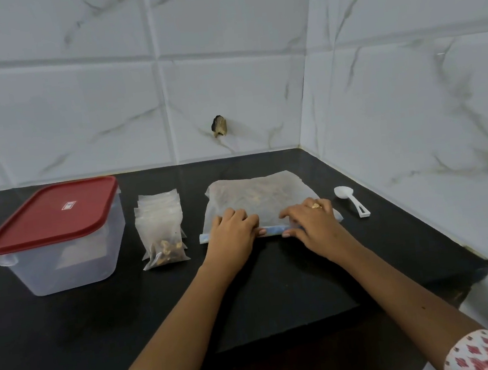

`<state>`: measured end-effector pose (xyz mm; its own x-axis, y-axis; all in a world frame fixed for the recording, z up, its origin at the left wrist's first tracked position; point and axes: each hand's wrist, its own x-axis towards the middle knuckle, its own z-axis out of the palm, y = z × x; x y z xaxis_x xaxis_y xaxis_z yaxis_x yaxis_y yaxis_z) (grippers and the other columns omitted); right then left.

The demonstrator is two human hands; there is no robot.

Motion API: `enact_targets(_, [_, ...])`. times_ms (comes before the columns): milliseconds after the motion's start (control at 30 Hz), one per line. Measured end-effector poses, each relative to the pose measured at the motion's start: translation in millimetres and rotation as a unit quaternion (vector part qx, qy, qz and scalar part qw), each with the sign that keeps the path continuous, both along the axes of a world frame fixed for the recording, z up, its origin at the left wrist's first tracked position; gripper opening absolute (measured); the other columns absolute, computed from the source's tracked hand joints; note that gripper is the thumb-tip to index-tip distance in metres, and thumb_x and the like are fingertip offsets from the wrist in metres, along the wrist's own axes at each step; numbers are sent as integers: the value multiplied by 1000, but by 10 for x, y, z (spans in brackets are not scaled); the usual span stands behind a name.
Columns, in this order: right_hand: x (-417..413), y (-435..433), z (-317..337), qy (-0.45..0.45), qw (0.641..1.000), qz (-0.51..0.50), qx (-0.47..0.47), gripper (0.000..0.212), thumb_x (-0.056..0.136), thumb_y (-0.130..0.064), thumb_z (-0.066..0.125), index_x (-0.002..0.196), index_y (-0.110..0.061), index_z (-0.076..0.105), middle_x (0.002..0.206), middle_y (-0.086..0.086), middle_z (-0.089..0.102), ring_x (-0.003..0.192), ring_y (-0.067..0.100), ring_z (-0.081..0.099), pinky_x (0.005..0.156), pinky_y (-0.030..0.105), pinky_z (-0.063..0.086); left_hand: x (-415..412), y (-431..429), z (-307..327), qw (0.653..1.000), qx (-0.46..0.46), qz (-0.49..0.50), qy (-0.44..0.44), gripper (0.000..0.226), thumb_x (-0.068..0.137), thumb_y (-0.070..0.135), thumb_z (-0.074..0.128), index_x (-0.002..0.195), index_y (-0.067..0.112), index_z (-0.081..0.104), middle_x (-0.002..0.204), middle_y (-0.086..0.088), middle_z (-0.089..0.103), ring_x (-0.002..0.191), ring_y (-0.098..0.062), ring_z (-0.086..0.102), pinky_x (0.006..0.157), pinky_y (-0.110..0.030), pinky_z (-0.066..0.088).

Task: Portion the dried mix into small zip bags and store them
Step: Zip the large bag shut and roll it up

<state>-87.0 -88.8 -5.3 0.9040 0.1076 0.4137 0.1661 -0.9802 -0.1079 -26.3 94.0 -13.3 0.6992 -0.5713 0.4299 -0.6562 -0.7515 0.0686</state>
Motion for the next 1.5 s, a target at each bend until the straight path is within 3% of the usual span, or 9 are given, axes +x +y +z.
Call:
enact_targets(267, [198, 39, 5, 16, 1000, 14, -3, 17, 88, -2, 47, 93, -11, 62, 97, 5, 60, 89, 23, 53, 78, 32, 42, 46, -26, -7, 999, -42, -22, 25, 28, 95, 44, 41, 104, 18, 48, 103, 2, 52, 92, -16, 46, 80, -29, 37])
enact_targets(500, [233, 26, -42, -36, 999, 20, -6, 21, 81, -35, 63, 91, -16, 63, 96, -3, 59, 95, 17, 50, 89, 35, 33, 231, -115, -43, 996, -49, 23, 69, 27, 100, 28, 34, 107, 13, 57, 108, -4, 54, 99, -21, 45, 75, -25, 24])
enact_targets(667, [319, 51, -46, -20, 999, 23, -14, 18, 84, -18, 50, 83, -12, 66, 87, 4, 63, 88, 26, 57, 78, 34, 37, 270, -120, -50, 986, -124, 10, 113, 19, 95, 35, 45, 95, 15, 49, 101, -2, 56, 91, -16, 45, 76, -26, 31])
enact_targets(800, [448, 72, 1, -10, 1000, 20, -8, 18, 84, 0, 50, 90, -7, 65, 91, 9, 64, 90, 28, 56, 77, 32, 39, 253, -106, -36, 996, -54, -6, 65, 28, 92, 41, 50, 106, 17, 51, 108, 2, 47, 101, -17, 41, 84, -26, 32])
enact_targets(1033, [424, 74, -23, -38, 998, 37, -31, 17, 85, -24, 47, 86, -14, 60, 82, 2, 64, 72, 23, 58, 63, 33, 42, 336, -211, -9, 994, -77, 53, 48, 25, 99, 27, 36, 105, 18, 59, 107, 0, 61, 108, -20, 41, 83, -28, 24])
enact_targets(1100, [457, 52, -51, -33, 999, 39, -14, 23, 83, -35, 54, 84, -13, 62, 86, 2, 62, 71, 19, 56, 63, 32, 45, 366, -226, -34, 992, -76, 68, 67, 28, 100, 28, 32, 104, 16, 57, 108, -3, 62, 107, -21, 43, 86, -31, 27])
enact_targets(1300, [545, 137, -19, -55, 995, -14, -78, 10, 80, -13, 62, 86, -18, 68, 92, 0, 61, 96, 28, 55, 83, 43, 38, 374, -207, -38, 992, -83, 36, 84, 39, 89, 48, 50, 114, 18, 47, 117, 2, 41, 111, -17, 38, 84, -28, 28])
enact_targets(1400, [641, 133, 10, -12, 996, -31, -80, 22, 91, -18, 47, 103, -23, 64, 109, -5, 59, 111, 19, 45, 94, 34, 26, 393, -221, -22, 995, -47, 33, 76, 29, 94, 37, 48, 115, 17, 50, 121, 0, 46, 114, -21, 37, 90, -30, 31])
enact_targets(1500, [641, 89, 33, -23, 999, -10, -29, 19, 92, -22, 48, 101, -17, 64, 105, -2, 63, 103, 18, 53, 89, 30, 33, 407, -254, -30, 996, -64, 25, 48, 19, 97, 24, 42, 111, 18, 54, 119, 2, 53, 112, -19, 40, 91, -28, 29])
